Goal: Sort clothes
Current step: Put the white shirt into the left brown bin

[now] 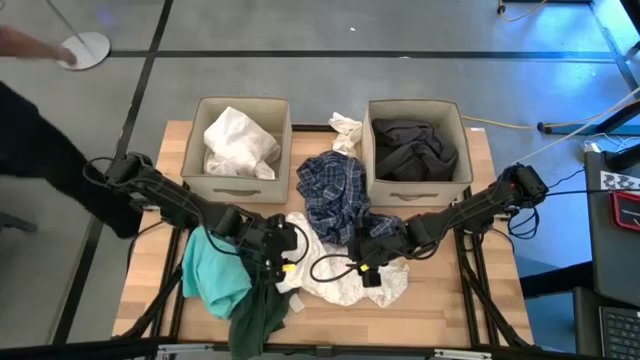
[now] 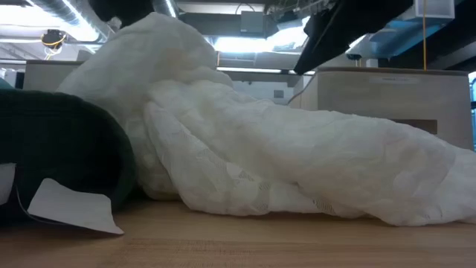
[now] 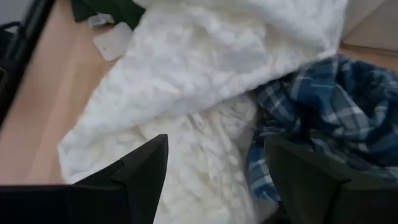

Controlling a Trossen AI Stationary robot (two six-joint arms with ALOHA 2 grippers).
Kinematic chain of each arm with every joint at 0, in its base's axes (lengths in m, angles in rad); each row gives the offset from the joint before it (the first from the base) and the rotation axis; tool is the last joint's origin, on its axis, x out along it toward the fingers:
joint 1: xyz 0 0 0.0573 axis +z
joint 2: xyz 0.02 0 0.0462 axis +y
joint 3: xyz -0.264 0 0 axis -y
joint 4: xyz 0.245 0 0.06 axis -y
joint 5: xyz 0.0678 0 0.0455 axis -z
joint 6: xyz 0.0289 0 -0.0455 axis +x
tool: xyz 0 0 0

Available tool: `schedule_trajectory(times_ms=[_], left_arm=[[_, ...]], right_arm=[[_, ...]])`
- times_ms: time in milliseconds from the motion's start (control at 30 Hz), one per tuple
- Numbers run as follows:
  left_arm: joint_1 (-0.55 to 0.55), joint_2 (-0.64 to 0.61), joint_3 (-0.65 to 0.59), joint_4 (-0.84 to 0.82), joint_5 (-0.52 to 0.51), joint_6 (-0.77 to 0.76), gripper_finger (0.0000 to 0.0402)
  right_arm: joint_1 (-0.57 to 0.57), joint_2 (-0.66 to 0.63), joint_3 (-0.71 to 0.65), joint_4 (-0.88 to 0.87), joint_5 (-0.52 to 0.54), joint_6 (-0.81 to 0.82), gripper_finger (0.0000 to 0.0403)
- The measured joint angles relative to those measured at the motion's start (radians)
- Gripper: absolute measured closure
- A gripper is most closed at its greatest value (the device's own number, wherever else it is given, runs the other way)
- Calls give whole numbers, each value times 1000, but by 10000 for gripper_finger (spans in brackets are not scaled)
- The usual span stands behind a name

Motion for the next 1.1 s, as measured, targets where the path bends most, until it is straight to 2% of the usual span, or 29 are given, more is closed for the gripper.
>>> schedule_trajectory(times_ms=[300,500,733,1100], left_arm=[[19,0,7,26,27,7,191],[9,0,7,88,28,70,191],[-9,73,6,119,-93,140,191],[12,212,6,-6,-123,80,191]], right_arm=[[0,0,0,-1,34,0,134],[-2,0,0,-1,44,0,134],[-2,0,0,-15,62,0,134],[-2,0,0,-23,63,5,134]])
